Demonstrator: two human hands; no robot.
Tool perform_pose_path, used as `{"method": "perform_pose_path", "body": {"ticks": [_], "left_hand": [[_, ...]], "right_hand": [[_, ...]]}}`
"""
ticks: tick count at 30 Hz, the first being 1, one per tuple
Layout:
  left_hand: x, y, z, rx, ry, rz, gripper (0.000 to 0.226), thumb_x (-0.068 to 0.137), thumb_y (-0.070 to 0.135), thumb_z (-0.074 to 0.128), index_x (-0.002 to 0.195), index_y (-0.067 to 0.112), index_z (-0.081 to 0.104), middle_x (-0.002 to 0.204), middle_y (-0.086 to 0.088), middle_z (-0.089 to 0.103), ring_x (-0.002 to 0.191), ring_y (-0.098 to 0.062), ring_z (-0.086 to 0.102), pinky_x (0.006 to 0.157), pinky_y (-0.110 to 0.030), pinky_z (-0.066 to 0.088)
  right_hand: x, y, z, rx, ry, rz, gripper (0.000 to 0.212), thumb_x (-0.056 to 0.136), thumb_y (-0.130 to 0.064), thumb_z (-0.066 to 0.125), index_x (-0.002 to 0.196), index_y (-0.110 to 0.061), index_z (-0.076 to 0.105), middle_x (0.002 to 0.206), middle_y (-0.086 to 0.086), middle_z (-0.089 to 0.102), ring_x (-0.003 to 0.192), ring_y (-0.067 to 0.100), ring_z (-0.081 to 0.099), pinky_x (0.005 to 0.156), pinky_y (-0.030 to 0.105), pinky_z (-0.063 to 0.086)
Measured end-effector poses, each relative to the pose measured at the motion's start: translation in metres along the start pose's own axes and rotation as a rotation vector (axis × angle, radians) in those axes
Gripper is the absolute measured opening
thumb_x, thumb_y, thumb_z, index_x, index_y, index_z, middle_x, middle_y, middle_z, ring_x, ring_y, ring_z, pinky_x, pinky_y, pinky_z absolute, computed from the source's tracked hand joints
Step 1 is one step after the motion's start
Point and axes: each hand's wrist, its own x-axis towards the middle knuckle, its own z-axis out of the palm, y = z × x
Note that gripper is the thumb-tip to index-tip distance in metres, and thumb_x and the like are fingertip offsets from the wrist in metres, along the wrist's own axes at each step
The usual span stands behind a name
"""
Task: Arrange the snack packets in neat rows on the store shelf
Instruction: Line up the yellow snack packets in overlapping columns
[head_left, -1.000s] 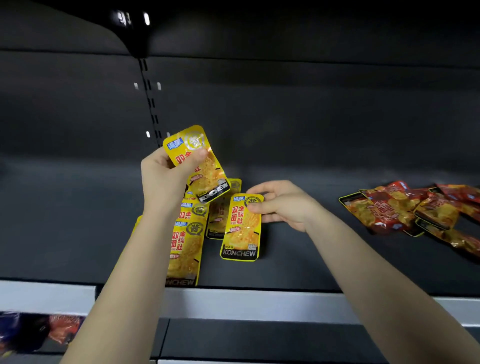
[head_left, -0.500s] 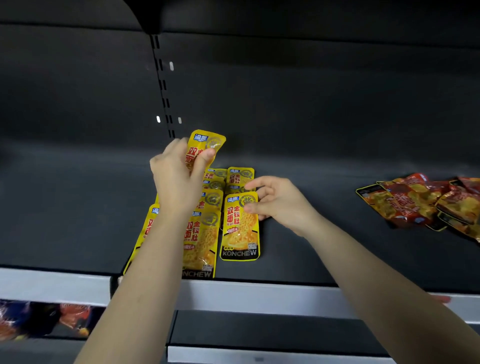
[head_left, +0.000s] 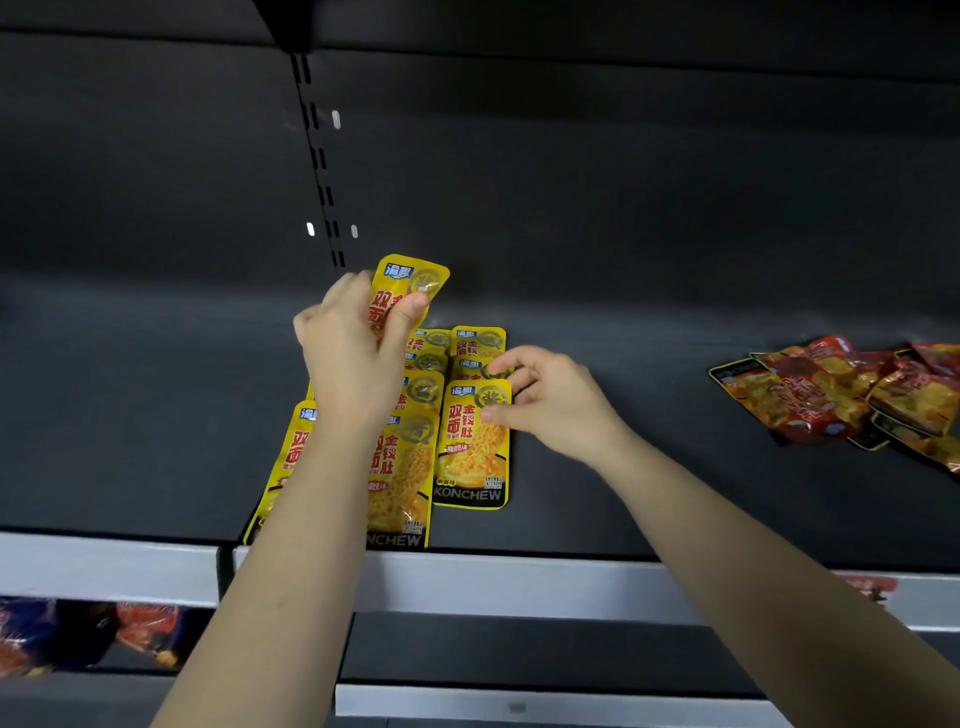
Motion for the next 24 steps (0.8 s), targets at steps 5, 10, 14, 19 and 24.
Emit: {"method": "perform_pose_path", "body": {"ticks": [5,10,14,19,24], "left_hand": [[-0.0008,0.001,0.0005,0.004,-0.001,0.001,0.03,0.094,0.041,0.057,0.084,0.013,0.062,0.074,0.001,0.053,0.068,-0.023,0.053,0.072,-0.057,0.046],[-0.0008,0.0006,0.0011,0.006,-0.008,-0.008,0.029,0.094,0.041,0.057,0.084,0.015,0.061,0.075,0.0,0.055,0.069,-0.023,0.054,0.074,-0.057,0.046],[-0.0008,0.0009,0.0017,0.016,-0.009,-0.002,0.028,0.094,0.042,0.057,0.083,0.016,0.061,0.075,0.0,0.054,0.069,-0.023,0.053,0.073,-0.055,0.046],[-0.0007,0.0009,0.0017,0.028,-0.008,0.001,0.031,0.093,0.043,0.056,0.085,0.013,0.062,0.075,-0.002,0.056,0.069,-0.024,0.053,0.073,-0.054,0.046],[-0.001,0.0012,0.0022,0.027,-0.01,-0.003,0.03,0.093,0.042,0.057,0.085,0.015,0.062,0.075,0.0,0.056,0.069,-0.023,0.053,0.073,-0.056,0.046]], "right_hand": [[0.0012,0.0011,-0.0005,-0.035,0.013,-0.01,0.051,0.071,-0.026,0.086,0.116,-0.02,0.064,0.091,0.005,0.069,0.075,0.011,0.065,0.078,0.032,0.056],[0.0078,0.0014,-0.0026,-0.042,0.026,-0.024,0.056,0.07,-0.025,0.086,0.121,-0.02,0.063,0.092,0.005,0.07,0.079,0.014,0.067,0.081,0.035,0.057],[0.0096,0.0032,-0.003,-0.039,0.029,-0.025,0.057,0.071,-0.025,0.086,0.123,-0.02,0.062,0.094,0.005,0.069,0.08,0.013,0.066,0.083,0.034,0.057],[0.0079,0.0032,-0.001,-0.042,0.025,-0.052,0.053,0.073,-0.025,0.084,0.122,-0.021,0.062,0.093,0.001,0.066,0.08,0.013,0.064,0.082,0.033,0.056],[0.0077,0.0057,-0.0011,-0.098,0.046,-0.09,0.052,0.071,-0.03,0.086,0.118,-0.026,0.064,0.108,-0.005,0.053,0.081,0.007,0.055,0.071,0.02,0.048]]}}
